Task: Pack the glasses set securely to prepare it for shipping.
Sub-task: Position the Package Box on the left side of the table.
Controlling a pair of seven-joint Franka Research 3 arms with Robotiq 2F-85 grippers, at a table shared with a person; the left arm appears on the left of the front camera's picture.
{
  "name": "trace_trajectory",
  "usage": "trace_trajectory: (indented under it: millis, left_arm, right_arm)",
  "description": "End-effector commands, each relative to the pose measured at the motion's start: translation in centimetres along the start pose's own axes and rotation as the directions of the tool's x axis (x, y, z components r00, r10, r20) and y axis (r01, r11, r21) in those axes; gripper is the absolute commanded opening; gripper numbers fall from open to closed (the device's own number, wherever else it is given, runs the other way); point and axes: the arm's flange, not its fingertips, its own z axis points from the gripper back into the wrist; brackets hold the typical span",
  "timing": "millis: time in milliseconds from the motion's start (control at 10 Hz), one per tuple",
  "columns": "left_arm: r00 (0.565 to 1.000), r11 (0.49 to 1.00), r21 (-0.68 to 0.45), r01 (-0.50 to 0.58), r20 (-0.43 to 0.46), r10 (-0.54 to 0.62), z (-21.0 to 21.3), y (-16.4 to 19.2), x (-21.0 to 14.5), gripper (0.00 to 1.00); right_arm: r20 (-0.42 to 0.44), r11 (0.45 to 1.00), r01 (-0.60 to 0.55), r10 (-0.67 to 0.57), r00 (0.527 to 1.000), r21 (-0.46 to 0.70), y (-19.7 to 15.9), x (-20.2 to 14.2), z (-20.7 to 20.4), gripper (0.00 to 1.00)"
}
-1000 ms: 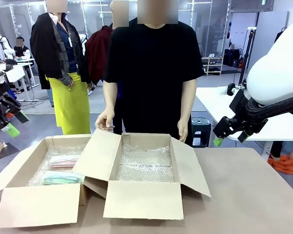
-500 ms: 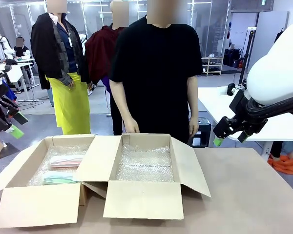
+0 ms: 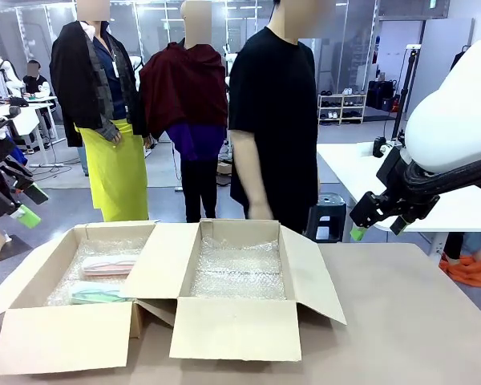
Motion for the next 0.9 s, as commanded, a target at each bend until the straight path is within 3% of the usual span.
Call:
trace_trajectory:
  millis: [0,800]
  left_arm:
    - [1.000,1.000,0.017,0.011,-0.015,-0.011,0.29,0.23,-0.04,1.00]
    - [1.000,1.000,0.017,0.011,-0.015,-0.011,0.29,0.23,-0.04,1.00]
  right_arm:
    - [0.006,1.000,-0.022,0.022,1.000,-0.001,-0.07,0.05,0.09,1.00]
    - [0.006,1.000,-0.022,0.022,1.000,-0.001,-0.07,0.05,0.09,1.00]
